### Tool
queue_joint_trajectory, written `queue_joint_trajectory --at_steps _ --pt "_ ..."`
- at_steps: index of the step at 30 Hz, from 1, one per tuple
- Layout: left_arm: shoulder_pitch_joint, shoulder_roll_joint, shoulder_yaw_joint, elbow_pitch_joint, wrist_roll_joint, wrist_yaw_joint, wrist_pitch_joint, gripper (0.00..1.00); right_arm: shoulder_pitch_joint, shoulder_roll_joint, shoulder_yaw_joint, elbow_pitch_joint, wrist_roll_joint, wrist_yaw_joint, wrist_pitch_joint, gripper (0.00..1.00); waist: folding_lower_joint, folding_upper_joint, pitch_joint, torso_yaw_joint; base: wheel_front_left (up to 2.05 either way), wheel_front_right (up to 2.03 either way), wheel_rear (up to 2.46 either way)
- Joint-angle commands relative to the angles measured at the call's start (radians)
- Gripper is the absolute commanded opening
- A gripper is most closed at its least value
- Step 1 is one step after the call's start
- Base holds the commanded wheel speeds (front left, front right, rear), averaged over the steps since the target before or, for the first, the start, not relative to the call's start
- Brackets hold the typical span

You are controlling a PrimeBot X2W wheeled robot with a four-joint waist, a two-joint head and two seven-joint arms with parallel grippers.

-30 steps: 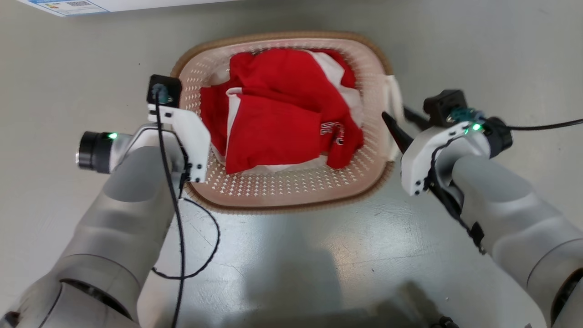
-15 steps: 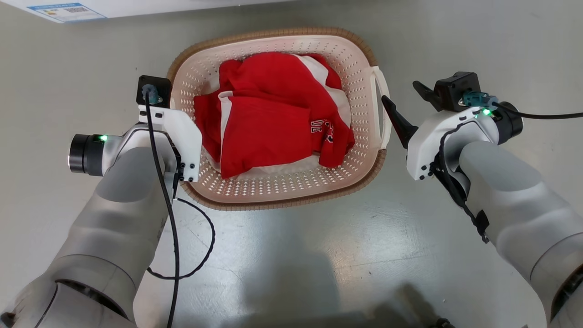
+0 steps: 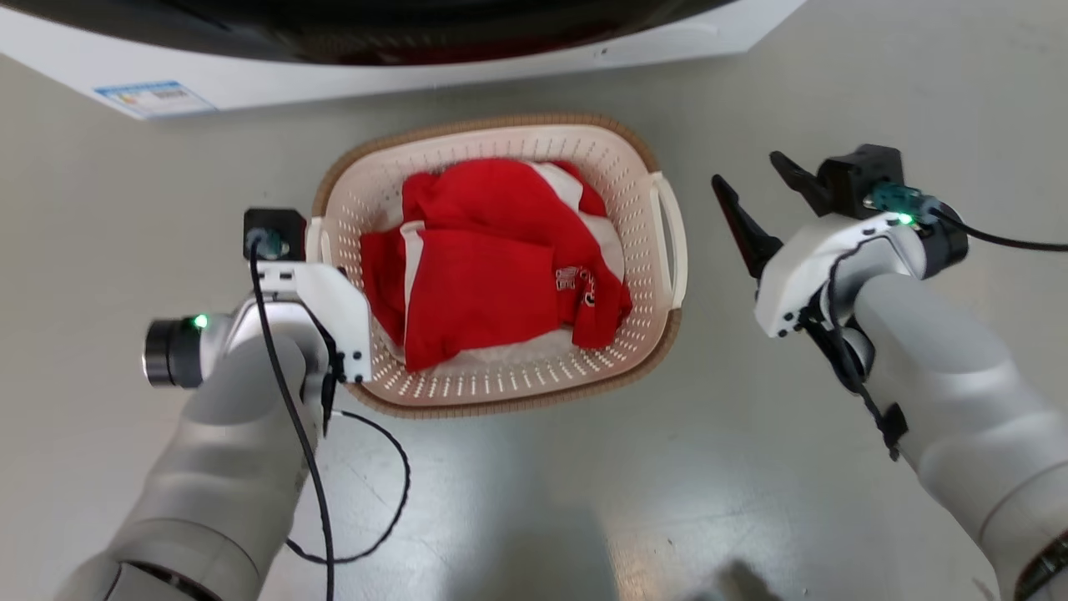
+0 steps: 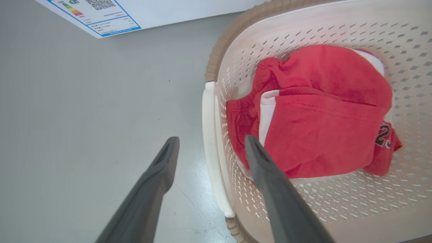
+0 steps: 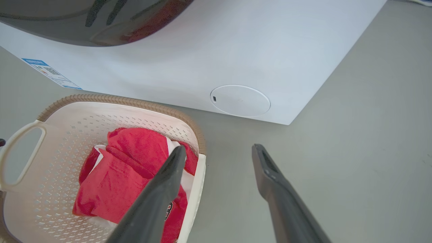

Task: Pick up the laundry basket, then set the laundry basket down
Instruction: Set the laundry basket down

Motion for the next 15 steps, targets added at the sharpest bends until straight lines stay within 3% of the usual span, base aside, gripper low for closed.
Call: queue_joint_trajectory --at_steps 1,8,15 --pt "0.026 0.020 0.028 -0.005 -0.022 -0.011 -0.023 1.00 0.064 -0.013 -0.026 -0.024 -0.033 0.003 -0.013 1.00 0.0000 0.0000 -0.039 0.000 0.00 0.00 0.00" --pt "0.092 0.003 0.059 -0.011 -0.064 -0.064 -0.144 1.00 0.196 -0.059 -0.310 -0.172 -0.265 0.003 -0.014 1.00 0.0000 0.0000 -0.181 0.006 0.00 0.00 0.00" --pt "0.181 0.018 0.091 -0.037 -0.086 -0.099 -0.208 1.00 0.356 -0.034 -0.530 -0.312 -0.452 0.003 -0.014 1.00 0.0000 0.0000 -0.326 0.004 0.00 0.00 0.00"
